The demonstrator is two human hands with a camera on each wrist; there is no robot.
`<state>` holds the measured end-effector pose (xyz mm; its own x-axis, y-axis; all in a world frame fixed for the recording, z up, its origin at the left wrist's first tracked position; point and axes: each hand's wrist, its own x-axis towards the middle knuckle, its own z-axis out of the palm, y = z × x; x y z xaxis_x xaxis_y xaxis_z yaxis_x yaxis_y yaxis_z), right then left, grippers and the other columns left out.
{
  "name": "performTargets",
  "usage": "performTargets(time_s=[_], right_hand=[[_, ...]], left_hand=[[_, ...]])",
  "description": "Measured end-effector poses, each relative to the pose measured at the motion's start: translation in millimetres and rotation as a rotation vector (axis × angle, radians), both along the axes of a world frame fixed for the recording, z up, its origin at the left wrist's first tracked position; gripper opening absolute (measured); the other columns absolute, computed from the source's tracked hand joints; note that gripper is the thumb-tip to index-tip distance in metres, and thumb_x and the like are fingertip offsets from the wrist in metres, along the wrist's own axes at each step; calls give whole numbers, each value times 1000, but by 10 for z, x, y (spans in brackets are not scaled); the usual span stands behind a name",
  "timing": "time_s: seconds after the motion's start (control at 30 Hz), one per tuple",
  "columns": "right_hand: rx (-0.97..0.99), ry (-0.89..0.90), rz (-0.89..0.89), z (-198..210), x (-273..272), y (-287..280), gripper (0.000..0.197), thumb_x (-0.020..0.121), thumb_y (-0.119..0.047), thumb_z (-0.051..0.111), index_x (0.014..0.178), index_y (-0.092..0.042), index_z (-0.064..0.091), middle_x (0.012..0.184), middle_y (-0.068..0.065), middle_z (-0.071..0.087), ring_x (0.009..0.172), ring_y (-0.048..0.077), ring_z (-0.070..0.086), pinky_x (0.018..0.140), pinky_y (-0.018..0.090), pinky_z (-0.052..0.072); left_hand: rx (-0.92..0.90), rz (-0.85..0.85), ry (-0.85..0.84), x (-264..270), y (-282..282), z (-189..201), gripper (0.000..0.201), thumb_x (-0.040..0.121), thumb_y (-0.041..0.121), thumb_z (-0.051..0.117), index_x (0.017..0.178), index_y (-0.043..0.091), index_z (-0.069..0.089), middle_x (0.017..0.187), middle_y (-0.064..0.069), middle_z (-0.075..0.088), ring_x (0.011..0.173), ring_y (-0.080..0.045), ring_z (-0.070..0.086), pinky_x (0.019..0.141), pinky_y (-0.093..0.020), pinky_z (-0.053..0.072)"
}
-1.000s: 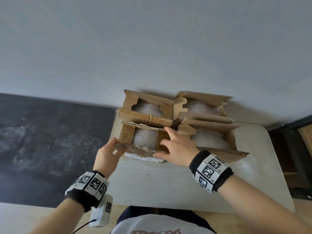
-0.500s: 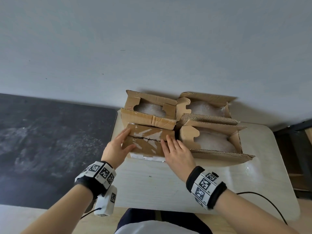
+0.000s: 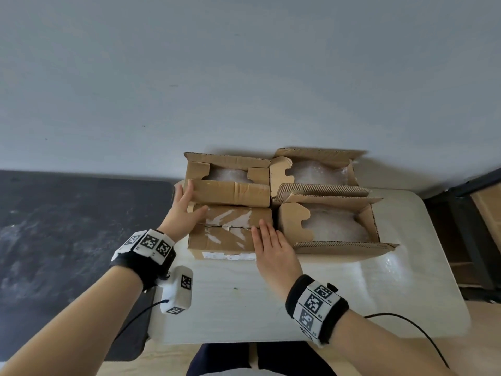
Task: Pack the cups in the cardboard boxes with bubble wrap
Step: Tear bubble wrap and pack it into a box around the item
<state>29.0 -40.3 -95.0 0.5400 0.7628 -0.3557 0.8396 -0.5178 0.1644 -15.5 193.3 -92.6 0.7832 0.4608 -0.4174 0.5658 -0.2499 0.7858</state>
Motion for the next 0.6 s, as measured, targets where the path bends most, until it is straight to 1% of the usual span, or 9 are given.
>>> performTargets(time_s=[0.07, 0.17, 0.23, 0.27, 0.3, 0.37, 0.43, 0.53, 0.6], right_hand=[[5, -5, -9, -17, 2, -4, 54, 104, -16, 14, 141, 5, -19, 155, 26, -11, 145, 38, -3, 119, 44, 4], [20, -4, -20, -15, -52, 1, 55, 104, -13, 19, 143, 8, -12, 154, 28, -5, 145, 39, 3, 119, 44, 9], [74, -46, -14, 20, -93, -14, 57, 101, -18, 40, 145, 8, 15, 152, 27, 20, 141, 35, 25, 115, 39, 27], [102, -56, -7, 63, -105, -13, 57, 95, -23, 53, 142, 2, 32, 147, 21, 36, 135, 29, 40, 110, 35, 37], [128, -86, 19, 107, -114, -15, 56, 92, -26, 59, 140, -3, 41, 143, 16, 44, 131, 26, 46, 106, 33, 41], [114, -114, 76, 136, -125, -67, 52, 98, -19, 46, 143, 2, 32, 148, 20, 35, 136, 28, 39, 112, 36, 33], [165, -173, 157, 206, -60, -132, 47, 98, -14, 33, 142, 0, 36, 147, 20, 39, 136, 28, 39, 114, 38, 29], [281, -166, 234, 306, 48, -341, 48, 99, -5, 17, 137, 0, 44, 144, 17, 44, 134, 27, 42, 114, 41, 31], [390, -170, 257, 333, 139, -582, 50, 100, -1, 8, 139, 1, 40, 147, 17, 39, 137, 27, 37, 116, 44, 24]], left_hand=[[30, -23, 11, 35, -33, -17, 81, 91, 28, 60, 151, 28, 5, 159, 2, -9, 146, -17, 3, 113, -31, 13], [35, -43, 22, 24, -35, -26, 82, 90, 29, 62, 151, 30, 6, 159, 6, -8, 145, -16, 9, 107, -24, 19], [35, -90, 30, -3, -14, -17, 90, 87, 29, 66, 151, 30, 3, 158, 5, -12, 145, -16, 8, 105, -23, 22], [50, -117, 44, -10, -7, -3, 95, 85, 28, 68, 151, 28, 0, 158, 3, -16, 145, -17, 6, 107, -24, 22], [98, -151, 71, -14, -18, 12, 100, 83, 29, 70, 151, 26, -3, 156, 1, -22, 146, -19, 2, 111, -27, 21], [359, -252, 135, -51, -95, 36, 103, 83, 42, 66, 150, 22, -10, 151, -4, -34, 145, -23, -13, 118, -37, 9], [649, -406, 86, -145, -244, 50, 92, 88, 57, 45, 147, 23, -17, 149, -3, -39, 140, -21, -28, 117, -39, -8], [821, -630, 14, -387, -486, -5, 68, 91, 62, 7, 146, 28, -16, 152, 1, -29, 140, -19, -27, 115, -41, -13], [890, -629, 51, -480, -558, -77, 60, 94, 53, 1, 146, 27, -18, 155, 3, -23, 141, -18, -24, 115, -44, -14]])
